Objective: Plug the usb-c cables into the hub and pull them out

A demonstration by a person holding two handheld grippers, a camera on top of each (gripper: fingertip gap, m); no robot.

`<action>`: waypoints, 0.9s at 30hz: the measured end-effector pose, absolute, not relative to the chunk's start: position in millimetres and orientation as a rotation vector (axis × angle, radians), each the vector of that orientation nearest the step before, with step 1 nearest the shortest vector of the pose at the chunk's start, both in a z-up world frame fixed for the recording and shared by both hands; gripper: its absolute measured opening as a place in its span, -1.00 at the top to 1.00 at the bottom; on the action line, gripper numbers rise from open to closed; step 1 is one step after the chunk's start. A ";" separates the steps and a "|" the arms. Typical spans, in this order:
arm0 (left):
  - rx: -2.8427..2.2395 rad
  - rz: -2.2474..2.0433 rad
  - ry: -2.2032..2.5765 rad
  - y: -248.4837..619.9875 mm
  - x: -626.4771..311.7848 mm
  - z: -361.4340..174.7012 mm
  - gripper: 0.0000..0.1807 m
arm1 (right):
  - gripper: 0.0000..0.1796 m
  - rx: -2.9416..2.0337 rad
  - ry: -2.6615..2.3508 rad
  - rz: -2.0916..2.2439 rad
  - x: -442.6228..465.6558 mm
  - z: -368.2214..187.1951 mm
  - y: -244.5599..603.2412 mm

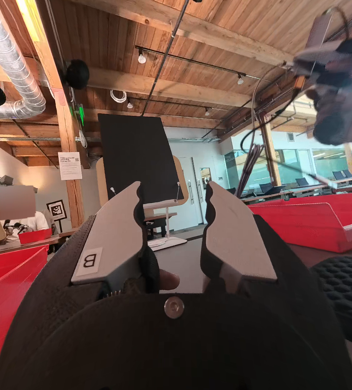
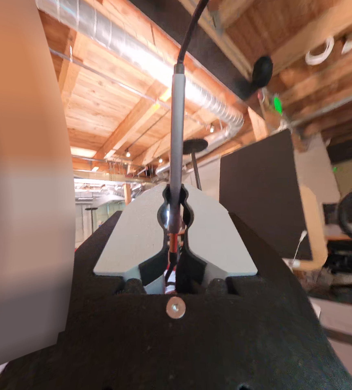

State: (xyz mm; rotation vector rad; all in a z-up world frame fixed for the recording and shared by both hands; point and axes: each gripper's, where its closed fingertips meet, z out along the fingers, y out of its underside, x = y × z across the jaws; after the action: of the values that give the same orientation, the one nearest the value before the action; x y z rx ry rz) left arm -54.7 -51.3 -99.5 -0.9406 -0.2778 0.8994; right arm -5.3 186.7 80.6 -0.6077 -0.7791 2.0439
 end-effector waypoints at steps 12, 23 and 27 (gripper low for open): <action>-0.973 0.914 -0.255 -45.5 -53.7 -101.5 0.39 | 0.91 -0.528 -0.519 1.732 28.1 114.5 294.2; -1.082 0.942 -0.177 -27.4 -50.8 -110.3 0.46 | 0.90 -0.730 -0.752 1.517 -47.0 14.4 350.3; -1.097 0.959 -0.170 -25.0 -50.8 -111.6 0.47 | 0.91 -0.946 -0.922 1.469 -69.0 -37.7 359.1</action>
State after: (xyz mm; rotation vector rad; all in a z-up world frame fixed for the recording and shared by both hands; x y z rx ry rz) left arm -50.8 -25.0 -111.6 -1.0967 -0.1705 0.9586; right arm -69.0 359.1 -37.7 -0.9459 -0.9221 1.4686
